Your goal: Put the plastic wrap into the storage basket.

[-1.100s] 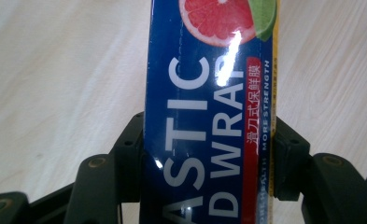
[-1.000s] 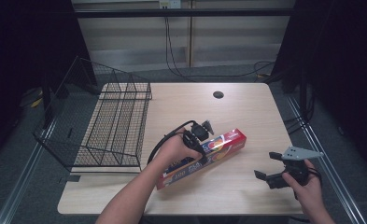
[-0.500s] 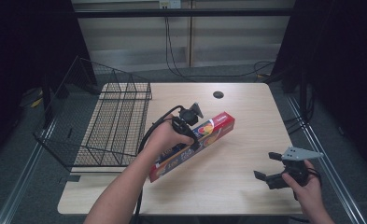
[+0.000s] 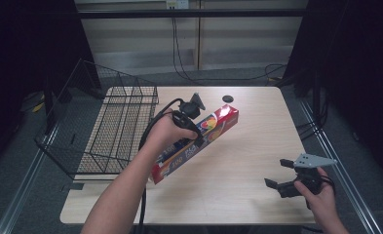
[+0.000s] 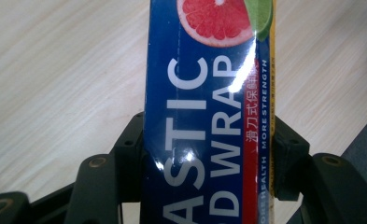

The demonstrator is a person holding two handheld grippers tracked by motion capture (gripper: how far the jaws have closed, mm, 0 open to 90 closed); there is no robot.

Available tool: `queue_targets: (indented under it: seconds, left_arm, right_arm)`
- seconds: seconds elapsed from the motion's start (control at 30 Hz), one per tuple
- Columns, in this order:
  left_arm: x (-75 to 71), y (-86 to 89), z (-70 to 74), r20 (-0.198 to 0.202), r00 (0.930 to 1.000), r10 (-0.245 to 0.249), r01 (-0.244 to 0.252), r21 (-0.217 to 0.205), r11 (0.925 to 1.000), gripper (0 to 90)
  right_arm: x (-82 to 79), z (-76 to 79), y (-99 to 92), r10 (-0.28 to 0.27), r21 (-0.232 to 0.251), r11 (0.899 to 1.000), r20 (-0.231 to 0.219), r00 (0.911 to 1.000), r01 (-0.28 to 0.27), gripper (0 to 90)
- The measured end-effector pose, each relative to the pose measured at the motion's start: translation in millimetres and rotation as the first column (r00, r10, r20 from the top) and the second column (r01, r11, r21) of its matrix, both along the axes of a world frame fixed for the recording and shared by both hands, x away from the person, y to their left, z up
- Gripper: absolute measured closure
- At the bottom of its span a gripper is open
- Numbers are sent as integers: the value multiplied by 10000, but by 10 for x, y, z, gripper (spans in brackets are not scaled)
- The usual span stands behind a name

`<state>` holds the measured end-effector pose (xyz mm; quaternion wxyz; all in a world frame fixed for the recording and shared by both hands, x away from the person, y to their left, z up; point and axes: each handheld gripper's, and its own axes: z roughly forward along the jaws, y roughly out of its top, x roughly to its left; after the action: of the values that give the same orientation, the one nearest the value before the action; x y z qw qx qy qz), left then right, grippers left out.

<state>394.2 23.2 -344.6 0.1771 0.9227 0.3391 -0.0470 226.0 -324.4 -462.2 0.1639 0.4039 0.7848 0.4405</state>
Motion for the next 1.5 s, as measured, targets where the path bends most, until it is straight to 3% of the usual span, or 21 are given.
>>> queue_targets:
  seconds: [0.13,0.37,0.57,0.83,1.5]
  left_arm:
    - [27,40,73,61,9998,207,-207,38,9998,435]
    - [92,149,239,119,9975,701,-698,-273,9972,435]
    - [145,245,364,231,9947,1006,-1004,-134,9949,436]
    - [195,400,526,297,9875,1547,-1551,115,9878,436]
    - [248,732,822,442,9691,2426,-2433,118,9699,436]
  right_arm:
    - [2,-2,5,15,14,10000,-6,10000,-15,20]
    - [2,1,7,-6,29,10000,45,10000,6,20]
    - [3,-1,12,38,42,10000,20,10000,-38,20]
    - [2,0,14,-18,38,10000,44,10000,18,21]
    - [-8,14,9,13,46,10000,85,10000,-14,21]
